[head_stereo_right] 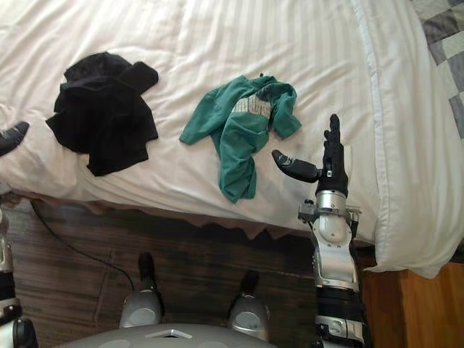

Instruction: Tidy up the quilt and then pick up the clothes from the bed and put them into the laundry hamper

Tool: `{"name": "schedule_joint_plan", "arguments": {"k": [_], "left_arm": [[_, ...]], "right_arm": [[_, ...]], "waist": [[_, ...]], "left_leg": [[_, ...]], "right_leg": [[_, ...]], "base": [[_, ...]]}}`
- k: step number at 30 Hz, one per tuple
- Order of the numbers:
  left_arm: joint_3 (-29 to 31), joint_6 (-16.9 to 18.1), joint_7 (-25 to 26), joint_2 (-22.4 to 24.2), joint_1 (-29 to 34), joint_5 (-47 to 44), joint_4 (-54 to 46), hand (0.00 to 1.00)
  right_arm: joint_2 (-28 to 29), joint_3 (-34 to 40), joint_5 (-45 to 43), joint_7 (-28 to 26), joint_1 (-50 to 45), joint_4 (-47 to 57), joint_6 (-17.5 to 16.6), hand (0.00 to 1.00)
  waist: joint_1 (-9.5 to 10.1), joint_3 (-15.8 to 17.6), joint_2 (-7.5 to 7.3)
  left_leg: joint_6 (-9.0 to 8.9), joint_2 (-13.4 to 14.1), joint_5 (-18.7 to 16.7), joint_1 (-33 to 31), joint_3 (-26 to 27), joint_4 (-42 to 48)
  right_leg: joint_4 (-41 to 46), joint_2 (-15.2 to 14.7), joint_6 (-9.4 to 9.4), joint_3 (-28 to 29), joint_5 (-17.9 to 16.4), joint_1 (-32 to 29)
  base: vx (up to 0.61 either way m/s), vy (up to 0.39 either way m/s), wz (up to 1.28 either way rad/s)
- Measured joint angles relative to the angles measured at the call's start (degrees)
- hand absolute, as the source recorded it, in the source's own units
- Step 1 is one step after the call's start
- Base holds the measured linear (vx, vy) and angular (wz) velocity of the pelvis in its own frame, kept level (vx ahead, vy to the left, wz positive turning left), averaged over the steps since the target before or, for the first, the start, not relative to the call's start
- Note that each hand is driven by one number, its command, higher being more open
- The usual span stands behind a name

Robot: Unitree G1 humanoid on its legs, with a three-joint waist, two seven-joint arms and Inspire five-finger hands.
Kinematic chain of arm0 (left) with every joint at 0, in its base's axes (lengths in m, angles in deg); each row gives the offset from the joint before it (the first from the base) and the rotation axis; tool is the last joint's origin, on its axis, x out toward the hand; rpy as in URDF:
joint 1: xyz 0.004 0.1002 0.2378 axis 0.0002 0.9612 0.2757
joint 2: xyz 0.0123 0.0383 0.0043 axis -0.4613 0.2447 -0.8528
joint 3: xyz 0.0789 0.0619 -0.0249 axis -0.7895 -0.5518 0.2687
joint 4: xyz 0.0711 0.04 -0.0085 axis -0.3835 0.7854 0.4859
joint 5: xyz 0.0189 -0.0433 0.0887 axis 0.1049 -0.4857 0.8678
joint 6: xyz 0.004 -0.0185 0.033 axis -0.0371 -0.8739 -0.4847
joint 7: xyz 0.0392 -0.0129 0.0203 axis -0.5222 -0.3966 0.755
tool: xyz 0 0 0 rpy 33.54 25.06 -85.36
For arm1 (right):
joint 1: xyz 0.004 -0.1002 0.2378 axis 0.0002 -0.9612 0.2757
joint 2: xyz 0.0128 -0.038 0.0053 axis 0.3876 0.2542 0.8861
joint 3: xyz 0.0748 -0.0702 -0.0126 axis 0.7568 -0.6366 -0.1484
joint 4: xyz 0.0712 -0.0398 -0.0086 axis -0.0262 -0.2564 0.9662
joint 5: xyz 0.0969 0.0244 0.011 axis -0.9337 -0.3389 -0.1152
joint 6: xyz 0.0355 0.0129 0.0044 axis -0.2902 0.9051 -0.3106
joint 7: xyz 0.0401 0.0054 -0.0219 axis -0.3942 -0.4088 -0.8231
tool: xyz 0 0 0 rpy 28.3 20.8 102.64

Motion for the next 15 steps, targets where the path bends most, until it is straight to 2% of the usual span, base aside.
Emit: {"name": "schedule_joint_plan", "arguments": {"k": [2, 4, 5, 9, 12, 14, 15], "left_arm": [[-0.4, 0.1, 0.5, 0.0, -2.9, -2.2, 0.9, 1.00], [-1.3, 0.0, 0.9, 0.0, -3.5, -3.0, 1.8, 1.00], [-1.5, 0.0, 0.9, 0.0, -3.6, -3.0, 1.8, 1.00], [-2.7, 0.0, 1.3, 0.0, -4.7, -2.5, 2.2, 1.00], [-4.3, 0.0, 1.4, -0.7, -9.9, -2.1, 3.5, 1.00], [-7.1, 0.0, 1.3, -2.6, -13.5, -2.0, 5.4, 1.00], [-8.4, 0.0, 1.3, -4.0, -15.5, -2.0, 6.4, 1.00]], "right_arm": [[0.5, -0.1, -0.5, 1.1, 1.1, 0.0, 0.0, 1.00], [1.3, -0.1, -0.6, 2.1, 1.4, 0.0, -0.1, 1.00], [2.5, -0.1, -1.6, 2.7, 1.4, 0.0, -0.1, 1.00], [3.1, 0.0, -2.1, 3.5, 1.9, -1.8, -0.1, 1.00], [2.9, 0.1, -2.1, 3.8, 3.6, -1.8, -0.3, 1.00], [2.8, 0.1, -2.2, 3.9, 4.9, -1.8, -1.3, 1.00], [2.8, 0.1, -2.3, 3.9, 6.0, -1.8, -1.6, 1.00]], "waist": [[0.47, 1.5, -0.21], [0.52, 1.8, -0.15], [0.43, 3.0, -0.35], [0.64, 3.5, -0.39], [0.62, 5.6, -0.53], [-0.01, 5.7, -0.60], [-0.33, 5.9, -1.12]], "left_leg": [[0.24, 0.0, 0.6, -1.5, -0.3, 0.0], [0.33, 0.0, 0.8, -3.2, -0.2, 0.0], [0.40, 0.0, 0.9, -3.3, -0.1, 0.0], [0.60, 0.0, 1.2, -4.9, 1.2, 0.0], [0.81, 0.0, 1.5, -5.3, 2.2, 0.0], [0.94, 0.0, 1.8, -6.8, 2.6, 0.0], [0.96, 0.1, 1.9, -7.4, 3.2, 0.0]], "right_leg": [[0.2, 0.0, -0.25, -0.1, 0.3, -1.4], [0.2, 0.0, -0.40, 0.0, 0.6, -3.1], [0.2, 0.0, -0.40, 0.2, 0.7, -3.4], [0.1, 0.0, -0.52, 1.6, 1.4, -6.2], [0.1, 0.0, -0.77, 2.8, 2.1, -7.5], [0.0, 0.0, -0.95, 3.3, 2.7, -9.3], [-0.1, 0.1, -0.98, 4.1, 3.1, -10.4]], "base": [[-0.04, -0.002, 0.03], [-0.03, 0.000, -0.04], [-0.01, -0.002, -0.04], [-0.01, -0.006, -0.16], [-0.03, -0.014, -0.16], [-0.06, -0.012, -0.18], [-0.05, -0.009, -0.24]]}}
